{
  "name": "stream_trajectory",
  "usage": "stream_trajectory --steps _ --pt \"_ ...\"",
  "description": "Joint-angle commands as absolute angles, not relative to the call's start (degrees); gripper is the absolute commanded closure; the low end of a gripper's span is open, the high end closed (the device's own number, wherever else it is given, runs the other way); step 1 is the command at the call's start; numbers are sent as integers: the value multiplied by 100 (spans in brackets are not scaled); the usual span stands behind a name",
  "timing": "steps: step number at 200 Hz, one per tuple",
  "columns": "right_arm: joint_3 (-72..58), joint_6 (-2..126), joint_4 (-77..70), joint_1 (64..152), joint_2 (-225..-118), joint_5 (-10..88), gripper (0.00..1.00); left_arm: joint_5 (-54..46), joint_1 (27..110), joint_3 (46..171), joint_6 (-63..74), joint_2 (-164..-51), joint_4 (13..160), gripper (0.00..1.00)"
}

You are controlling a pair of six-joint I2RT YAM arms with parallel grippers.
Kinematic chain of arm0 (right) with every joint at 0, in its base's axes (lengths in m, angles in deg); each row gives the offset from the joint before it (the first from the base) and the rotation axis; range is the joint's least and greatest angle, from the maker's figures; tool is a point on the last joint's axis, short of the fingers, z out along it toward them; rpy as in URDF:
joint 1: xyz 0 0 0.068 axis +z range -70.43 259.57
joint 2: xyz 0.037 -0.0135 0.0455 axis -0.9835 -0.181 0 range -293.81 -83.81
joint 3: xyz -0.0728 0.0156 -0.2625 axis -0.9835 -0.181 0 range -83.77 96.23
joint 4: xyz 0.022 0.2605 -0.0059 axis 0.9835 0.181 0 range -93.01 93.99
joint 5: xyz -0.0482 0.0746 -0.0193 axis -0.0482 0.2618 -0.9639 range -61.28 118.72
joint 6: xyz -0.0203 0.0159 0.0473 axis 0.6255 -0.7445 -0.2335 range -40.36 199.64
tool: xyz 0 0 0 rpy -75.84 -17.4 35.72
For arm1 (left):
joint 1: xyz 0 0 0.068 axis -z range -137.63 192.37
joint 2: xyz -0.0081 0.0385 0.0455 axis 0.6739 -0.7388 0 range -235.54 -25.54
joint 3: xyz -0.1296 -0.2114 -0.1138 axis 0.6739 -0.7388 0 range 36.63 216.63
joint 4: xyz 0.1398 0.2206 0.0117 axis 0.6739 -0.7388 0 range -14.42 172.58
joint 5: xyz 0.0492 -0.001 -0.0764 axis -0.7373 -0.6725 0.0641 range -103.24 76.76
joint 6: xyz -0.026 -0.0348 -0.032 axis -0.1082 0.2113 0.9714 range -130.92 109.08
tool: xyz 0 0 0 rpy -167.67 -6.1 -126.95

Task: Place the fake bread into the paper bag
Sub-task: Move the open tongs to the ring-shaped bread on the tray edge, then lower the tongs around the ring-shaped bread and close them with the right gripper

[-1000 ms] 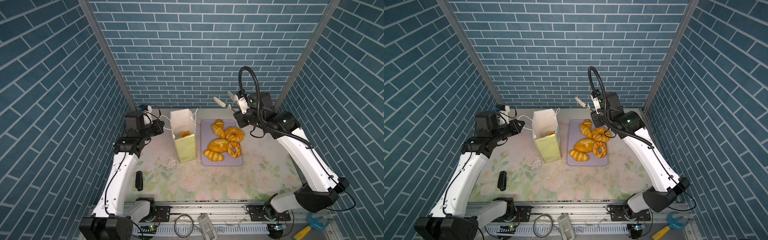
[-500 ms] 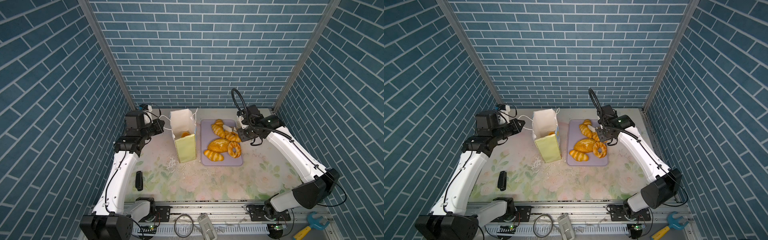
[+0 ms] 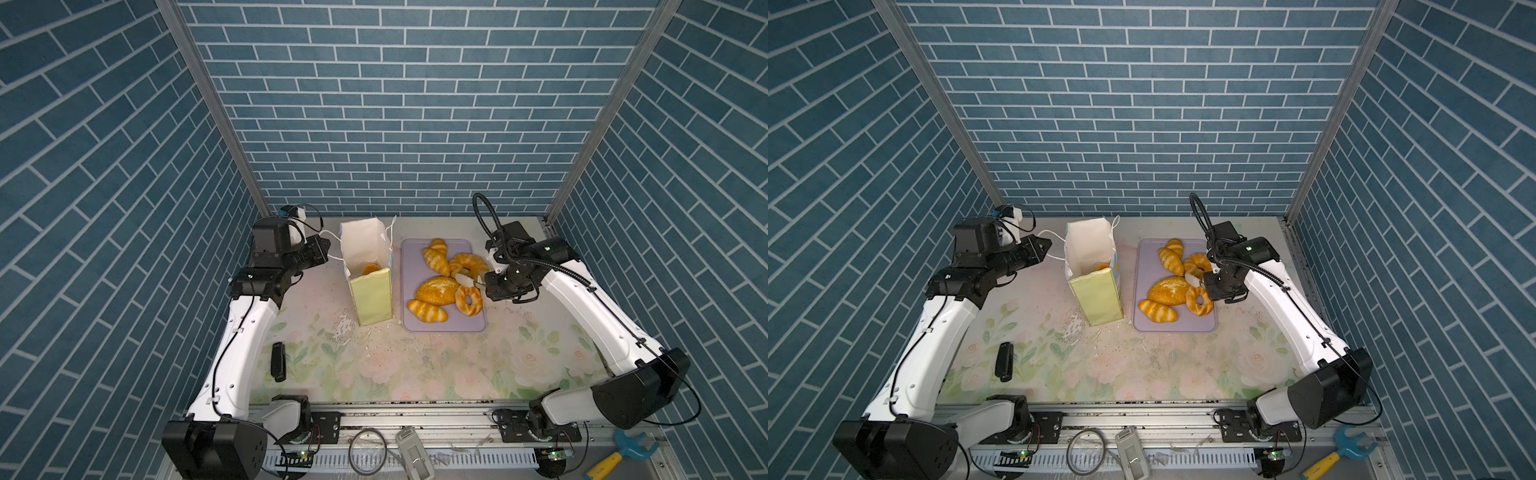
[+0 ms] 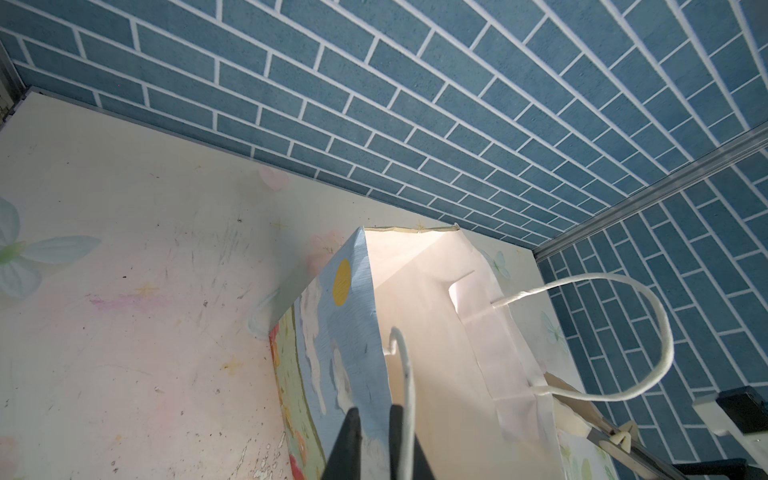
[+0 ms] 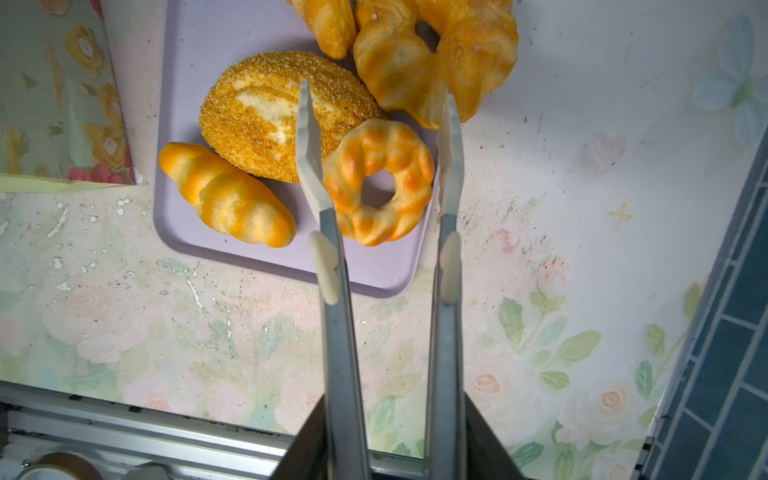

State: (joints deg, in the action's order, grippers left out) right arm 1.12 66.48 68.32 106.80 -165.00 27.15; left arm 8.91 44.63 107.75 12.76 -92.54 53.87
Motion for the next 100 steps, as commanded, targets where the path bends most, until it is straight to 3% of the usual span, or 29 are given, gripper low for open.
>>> stream_trajectory --steps 1,100 --pt "-63 6330 7027 10677 -16288 2976 57 915 4448 10956 1160 -9294 5371 84" --pt "-548 5982 6680 10657 -16357 3536 61 944 4449 10924 1202 -9333 5380 84"
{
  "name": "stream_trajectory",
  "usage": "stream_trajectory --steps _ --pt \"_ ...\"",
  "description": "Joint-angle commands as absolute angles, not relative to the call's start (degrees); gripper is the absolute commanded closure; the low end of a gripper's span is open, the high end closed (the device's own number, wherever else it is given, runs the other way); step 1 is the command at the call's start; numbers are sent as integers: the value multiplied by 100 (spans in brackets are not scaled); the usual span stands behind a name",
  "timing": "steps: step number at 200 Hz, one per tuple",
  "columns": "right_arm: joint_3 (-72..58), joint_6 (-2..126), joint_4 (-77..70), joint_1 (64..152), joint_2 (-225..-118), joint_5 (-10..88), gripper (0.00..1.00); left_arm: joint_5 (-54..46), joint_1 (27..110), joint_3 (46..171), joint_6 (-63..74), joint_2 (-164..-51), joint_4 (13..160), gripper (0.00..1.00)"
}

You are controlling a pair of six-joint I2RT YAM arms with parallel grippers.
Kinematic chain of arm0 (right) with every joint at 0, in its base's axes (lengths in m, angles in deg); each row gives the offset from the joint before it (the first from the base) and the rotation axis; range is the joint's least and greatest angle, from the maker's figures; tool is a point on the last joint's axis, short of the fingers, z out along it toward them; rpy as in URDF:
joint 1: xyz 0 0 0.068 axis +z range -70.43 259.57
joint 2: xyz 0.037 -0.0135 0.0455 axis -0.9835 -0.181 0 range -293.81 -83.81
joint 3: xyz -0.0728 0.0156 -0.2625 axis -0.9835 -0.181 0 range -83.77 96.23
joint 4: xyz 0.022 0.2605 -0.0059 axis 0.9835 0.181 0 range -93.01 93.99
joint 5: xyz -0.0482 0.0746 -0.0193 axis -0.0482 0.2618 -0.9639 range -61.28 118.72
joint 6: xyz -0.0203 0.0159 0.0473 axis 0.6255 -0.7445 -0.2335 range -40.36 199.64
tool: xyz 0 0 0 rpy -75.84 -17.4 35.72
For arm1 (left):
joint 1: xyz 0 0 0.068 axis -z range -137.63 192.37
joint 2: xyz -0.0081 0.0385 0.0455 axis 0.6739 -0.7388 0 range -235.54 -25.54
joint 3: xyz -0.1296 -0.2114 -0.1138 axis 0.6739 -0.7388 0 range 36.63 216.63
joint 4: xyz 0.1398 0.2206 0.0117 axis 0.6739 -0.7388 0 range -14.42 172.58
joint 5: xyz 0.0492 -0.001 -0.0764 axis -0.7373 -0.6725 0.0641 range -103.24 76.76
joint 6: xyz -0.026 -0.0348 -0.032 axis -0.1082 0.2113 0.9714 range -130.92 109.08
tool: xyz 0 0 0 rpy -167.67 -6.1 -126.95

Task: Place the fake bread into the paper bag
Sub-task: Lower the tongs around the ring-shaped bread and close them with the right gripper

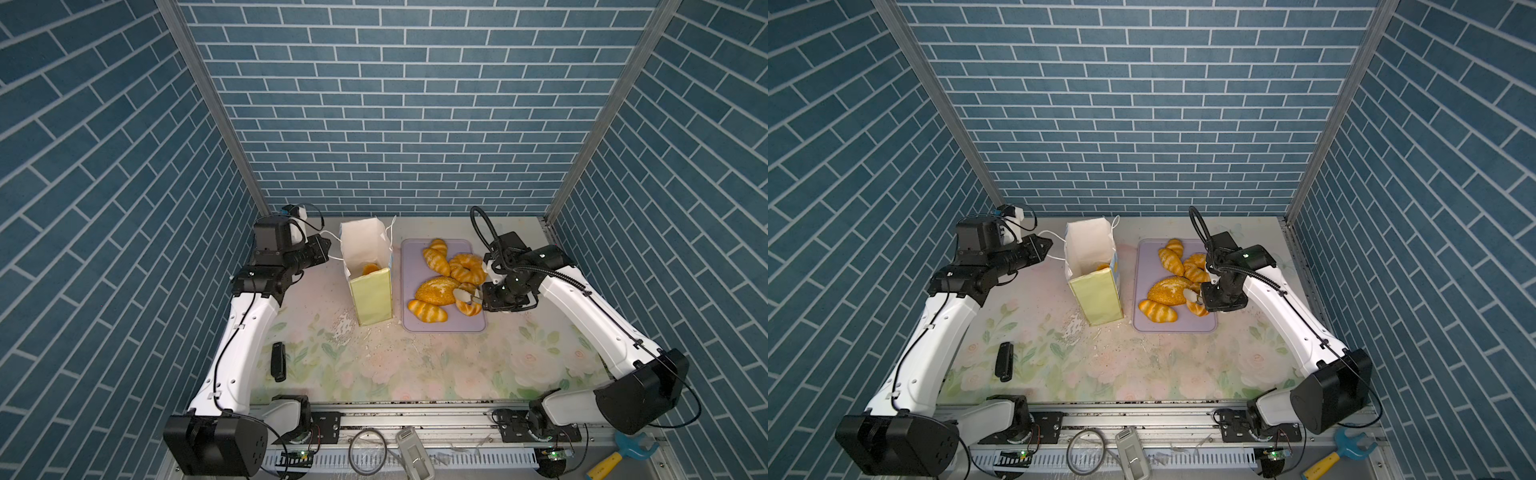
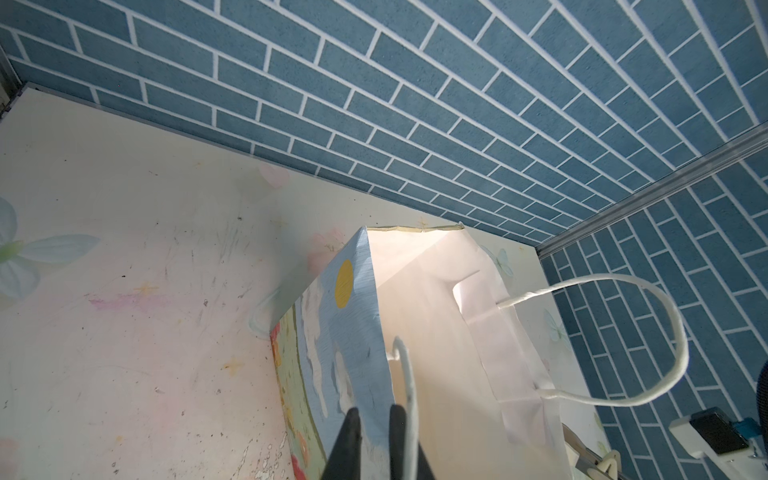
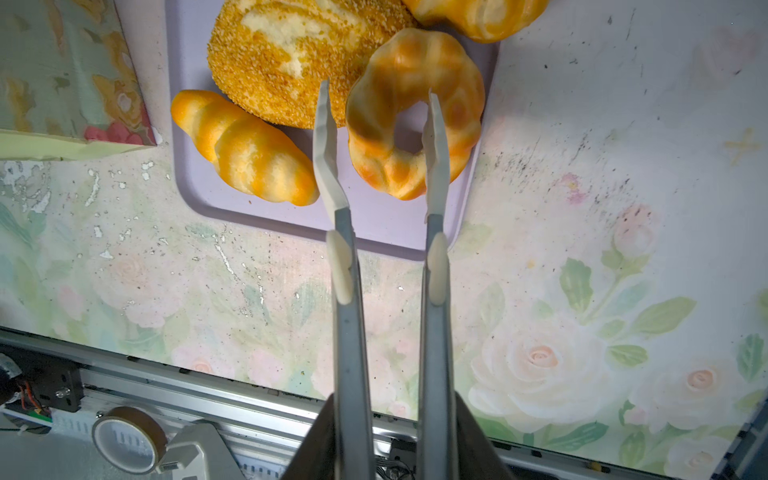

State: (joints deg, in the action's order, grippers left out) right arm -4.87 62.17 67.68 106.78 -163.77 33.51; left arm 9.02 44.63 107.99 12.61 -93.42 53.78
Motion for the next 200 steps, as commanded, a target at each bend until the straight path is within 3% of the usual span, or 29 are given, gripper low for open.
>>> stream_trajectory --steps 1,105,200 --pt "-547 5985 6683 10656 -16364 3533 61 944 4448 10928 1211 -9336 5382 84" --pt "-594 6075 6399 10656 -16544 3469 69 925 4448 10960 1228 -9302 5392 84" --pt "-636 6078 6629 10656 -16493 3312 64 883 4465 10939 1251 -9269 5419 84"
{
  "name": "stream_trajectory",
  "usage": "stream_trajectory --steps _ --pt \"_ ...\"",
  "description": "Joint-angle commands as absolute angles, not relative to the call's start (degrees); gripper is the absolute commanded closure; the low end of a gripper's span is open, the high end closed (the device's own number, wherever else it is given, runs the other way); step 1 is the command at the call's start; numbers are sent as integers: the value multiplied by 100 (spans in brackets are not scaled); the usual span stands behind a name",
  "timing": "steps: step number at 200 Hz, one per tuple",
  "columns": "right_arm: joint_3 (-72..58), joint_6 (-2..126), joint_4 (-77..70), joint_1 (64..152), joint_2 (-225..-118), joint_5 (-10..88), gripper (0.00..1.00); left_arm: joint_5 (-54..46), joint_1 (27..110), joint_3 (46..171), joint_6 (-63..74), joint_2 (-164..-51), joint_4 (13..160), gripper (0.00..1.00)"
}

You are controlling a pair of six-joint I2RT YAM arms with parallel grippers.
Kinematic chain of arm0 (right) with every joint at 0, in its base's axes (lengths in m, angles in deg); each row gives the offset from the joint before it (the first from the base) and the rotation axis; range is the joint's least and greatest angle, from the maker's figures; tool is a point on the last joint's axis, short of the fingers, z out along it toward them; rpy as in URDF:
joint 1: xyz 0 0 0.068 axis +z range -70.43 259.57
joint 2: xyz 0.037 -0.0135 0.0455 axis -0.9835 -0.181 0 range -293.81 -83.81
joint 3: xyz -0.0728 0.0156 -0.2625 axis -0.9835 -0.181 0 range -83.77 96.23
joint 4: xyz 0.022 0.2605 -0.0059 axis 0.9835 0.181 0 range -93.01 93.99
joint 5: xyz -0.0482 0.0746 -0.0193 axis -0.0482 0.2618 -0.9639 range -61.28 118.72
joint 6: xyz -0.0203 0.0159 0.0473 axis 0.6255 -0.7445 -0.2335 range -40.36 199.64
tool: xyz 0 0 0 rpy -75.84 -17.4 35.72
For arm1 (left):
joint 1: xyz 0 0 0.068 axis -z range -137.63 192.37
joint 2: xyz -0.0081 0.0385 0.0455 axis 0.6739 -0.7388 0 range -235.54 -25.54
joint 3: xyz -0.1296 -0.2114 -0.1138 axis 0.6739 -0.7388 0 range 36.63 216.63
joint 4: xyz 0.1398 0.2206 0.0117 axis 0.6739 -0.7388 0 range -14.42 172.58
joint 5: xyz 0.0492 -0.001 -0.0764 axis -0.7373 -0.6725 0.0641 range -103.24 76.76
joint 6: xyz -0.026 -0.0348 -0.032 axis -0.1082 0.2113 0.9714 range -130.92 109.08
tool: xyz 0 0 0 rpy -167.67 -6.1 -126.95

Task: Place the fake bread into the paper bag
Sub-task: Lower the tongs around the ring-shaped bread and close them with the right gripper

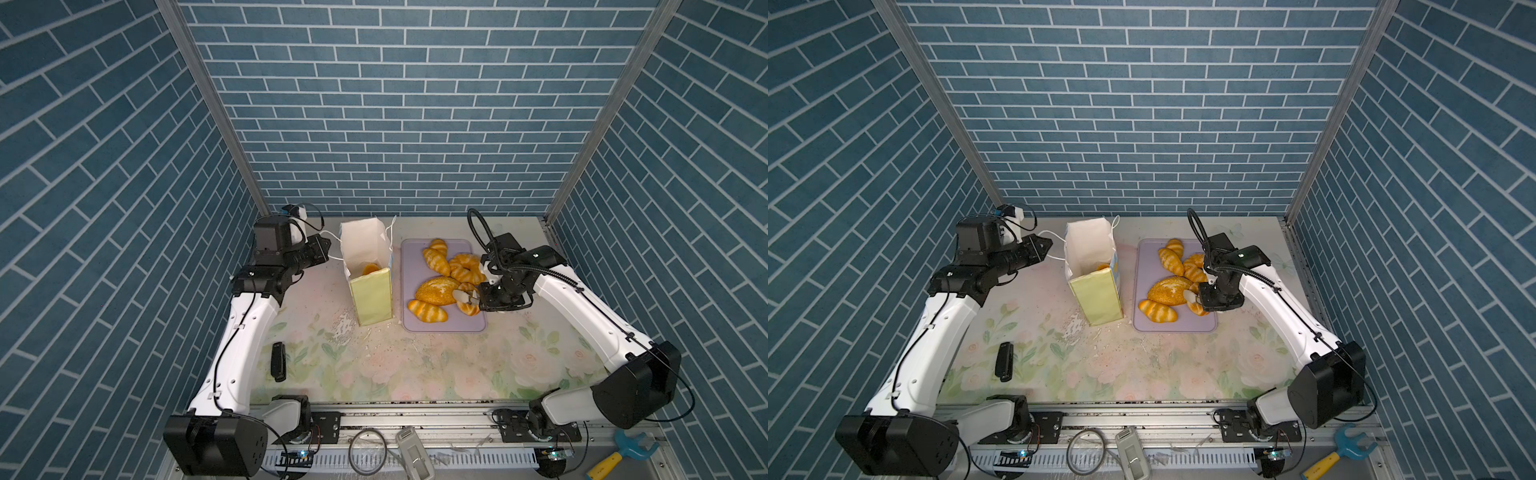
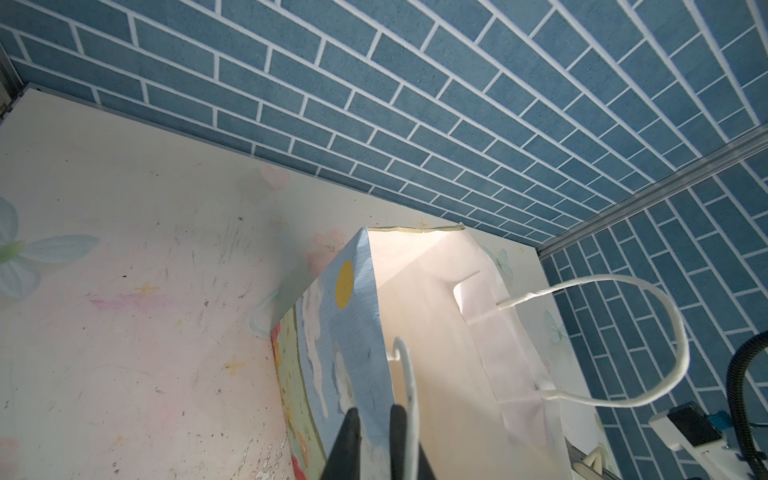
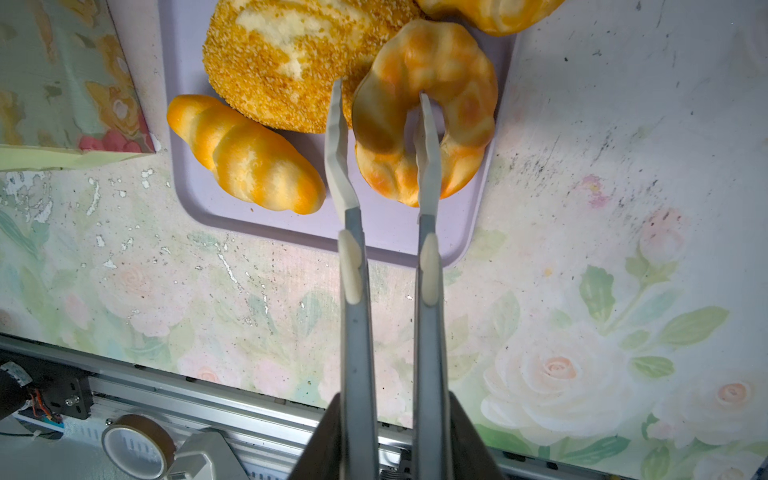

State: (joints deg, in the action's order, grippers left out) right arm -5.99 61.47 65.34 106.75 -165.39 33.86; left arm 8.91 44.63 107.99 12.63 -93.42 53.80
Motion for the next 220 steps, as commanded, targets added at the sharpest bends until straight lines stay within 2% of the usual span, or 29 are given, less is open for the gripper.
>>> stream_trajectory --steps 1,84,151,220 --pt "-639 6076 6631 10656 -16493 3311 64 883 4465 10935 1253 -9269 5419 84" --pt "-701 6073 6688 10652 -16590 3330 62 841 4494 10905 1263 -9255 5419 84" --pt "-761 6219 6372 10656 -16735 3340 68 837 4508 10887 1290 -9243 5438 84" --pt "-444 6224 6682 10656 -16499 3049 77 829 4509 10826 1309 -9264 5544 84"
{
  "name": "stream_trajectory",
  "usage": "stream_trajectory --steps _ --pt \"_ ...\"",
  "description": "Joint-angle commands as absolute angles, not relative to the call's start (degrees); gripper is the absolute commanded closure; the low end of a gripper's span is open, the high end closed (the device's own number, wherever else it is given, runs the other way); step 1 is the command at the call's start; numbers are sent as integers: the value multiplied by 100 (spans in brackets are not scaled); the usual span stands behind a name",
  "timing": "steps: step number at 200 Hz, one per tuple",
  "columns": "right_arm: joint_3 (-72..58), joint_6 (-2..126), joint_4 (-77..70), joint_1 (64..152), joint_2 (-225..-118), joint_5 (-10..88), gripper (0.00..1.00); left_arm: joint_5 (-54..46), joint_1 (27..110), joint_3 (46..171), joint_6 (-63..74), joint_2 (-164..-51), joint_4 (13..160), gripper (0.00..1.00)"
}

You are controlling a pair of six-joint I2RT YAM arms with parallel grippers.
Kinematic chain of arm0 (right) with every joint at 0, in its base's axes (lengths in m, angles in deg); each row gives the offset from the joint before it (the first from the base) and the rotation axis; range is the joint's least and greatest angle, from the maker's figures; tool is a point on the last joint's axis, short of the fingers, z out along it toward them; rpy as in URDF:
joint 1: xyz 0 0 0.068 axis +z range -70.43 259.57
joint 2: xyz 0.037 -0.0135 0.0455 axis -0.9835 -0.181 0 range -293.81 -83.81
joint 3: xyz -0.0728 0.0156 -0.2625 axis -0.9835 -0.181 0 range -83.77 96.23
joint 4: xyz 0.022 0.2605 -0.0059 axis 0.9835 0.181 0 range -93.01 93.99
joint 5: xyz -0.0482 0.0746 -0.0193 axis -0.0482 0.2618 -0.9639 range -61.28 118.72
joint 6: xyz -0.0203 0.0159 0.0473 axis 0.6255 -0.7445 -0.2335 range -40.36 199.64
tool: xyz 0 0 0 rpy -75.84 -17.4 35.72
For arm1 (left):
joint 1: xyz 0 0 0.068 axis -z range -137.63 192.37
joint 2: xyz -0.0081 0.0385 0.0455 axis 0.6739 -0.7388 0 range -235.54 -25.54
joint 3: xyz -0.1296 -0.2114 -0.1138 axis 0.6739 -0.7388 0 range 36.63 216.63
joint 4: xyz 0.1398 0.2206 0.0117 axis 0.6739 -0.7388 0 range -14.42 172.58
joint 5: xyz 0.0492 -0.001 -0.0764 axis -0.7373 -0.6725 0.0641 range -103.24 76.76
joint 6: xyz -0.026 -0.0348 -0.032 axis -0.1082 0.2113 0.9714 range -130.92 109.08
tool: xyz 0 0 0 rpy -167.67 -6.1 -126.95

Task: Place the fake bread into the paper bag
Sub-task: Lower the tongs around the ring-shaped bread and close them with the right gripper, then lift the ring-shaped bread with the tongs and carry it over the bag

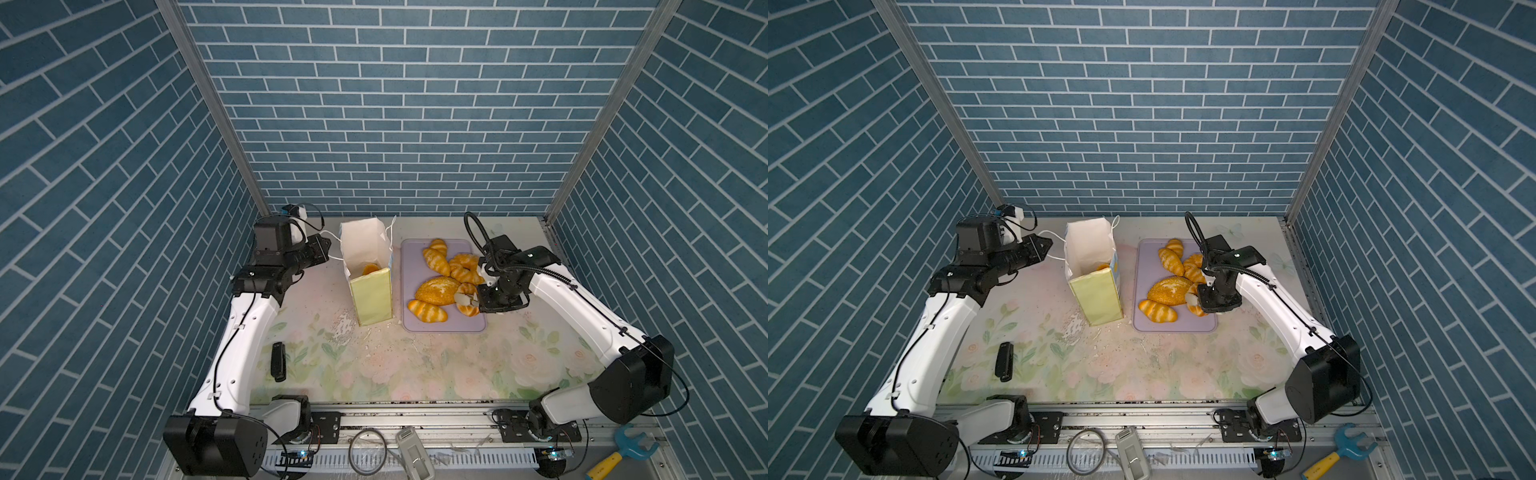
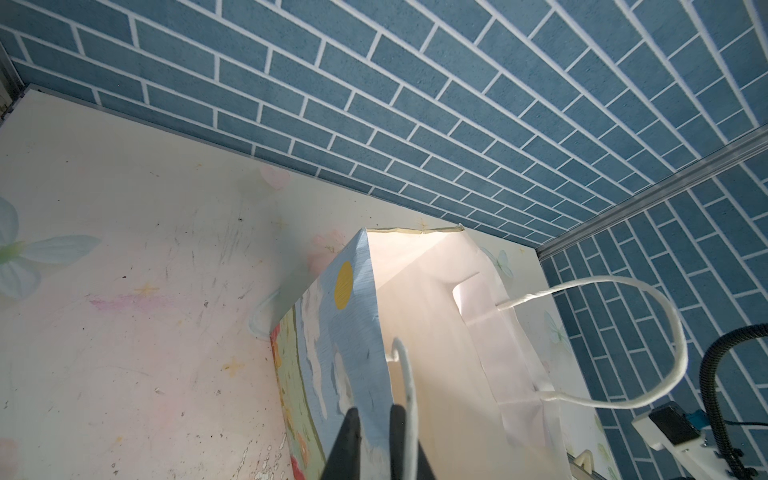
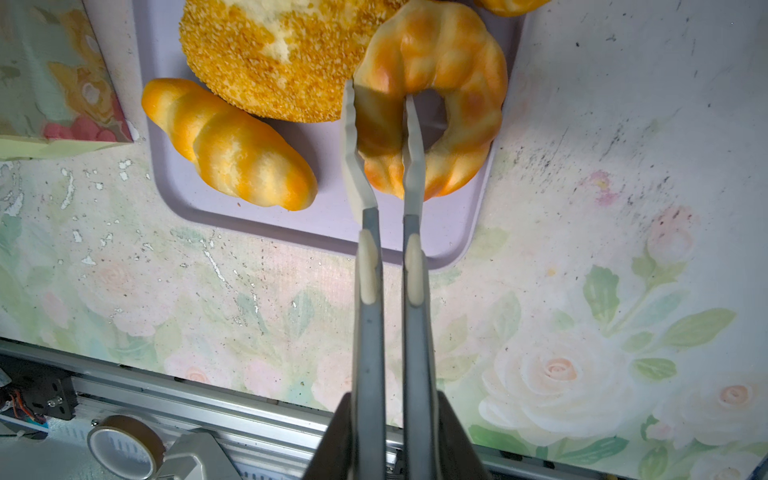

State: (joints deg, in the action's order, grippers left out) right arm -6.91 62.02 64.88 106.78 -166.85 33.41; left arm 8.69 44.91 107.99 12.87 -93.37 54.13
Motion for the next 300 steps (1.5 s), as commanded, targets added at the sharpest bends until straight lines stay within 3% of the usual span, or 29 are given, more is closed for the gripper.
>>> stream_trajectory --steps 1,122,208,300 --pt "-437 6224 6693 10656 -16496 3053 77 829 4509 10826 1308 -9266 5543 84" --pt "1675 6629 6979 10836 -16060 2957 81 825 4509 10759 1334 -9303 5625 84" --pt "4007 8205 5963 12167 -17196 2708 82 811 4597 10706 1421 -9277 5657 84" --pt "4190 9033 5093 13127 -17840 3566 82 692 4655 10587 1449 -9071 5613 84"
